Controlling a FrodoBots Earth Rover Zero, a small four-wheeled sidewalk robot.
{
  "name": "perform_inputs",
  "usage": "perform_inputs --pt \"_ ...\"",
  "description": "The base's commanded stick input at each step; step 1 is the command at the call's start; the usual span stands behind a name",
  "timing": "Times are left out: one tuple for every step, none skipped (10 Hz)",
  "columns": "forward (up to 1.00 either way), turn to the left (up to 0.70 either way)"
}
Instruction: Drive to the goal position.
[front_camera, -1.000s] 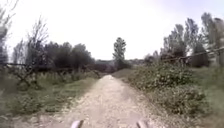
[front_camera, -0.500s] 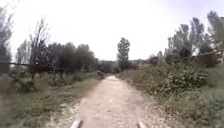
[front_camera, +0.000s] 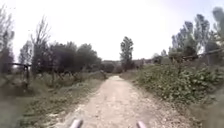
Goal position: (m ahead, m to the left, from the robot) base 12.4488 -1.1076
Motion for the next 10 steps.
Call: perform_inputs --pt "0.85 -0.26" --pt "0.85 -0.07" --pt "0.85 -0.3" --pt "0.85 -0.29" --pt "0.85 -0.06" --pt "0.85 0.0" --pt "0.85 0.0" --pt "0.85 0.0" --pt "0.85 0.0" --pt "0.85 0.0"
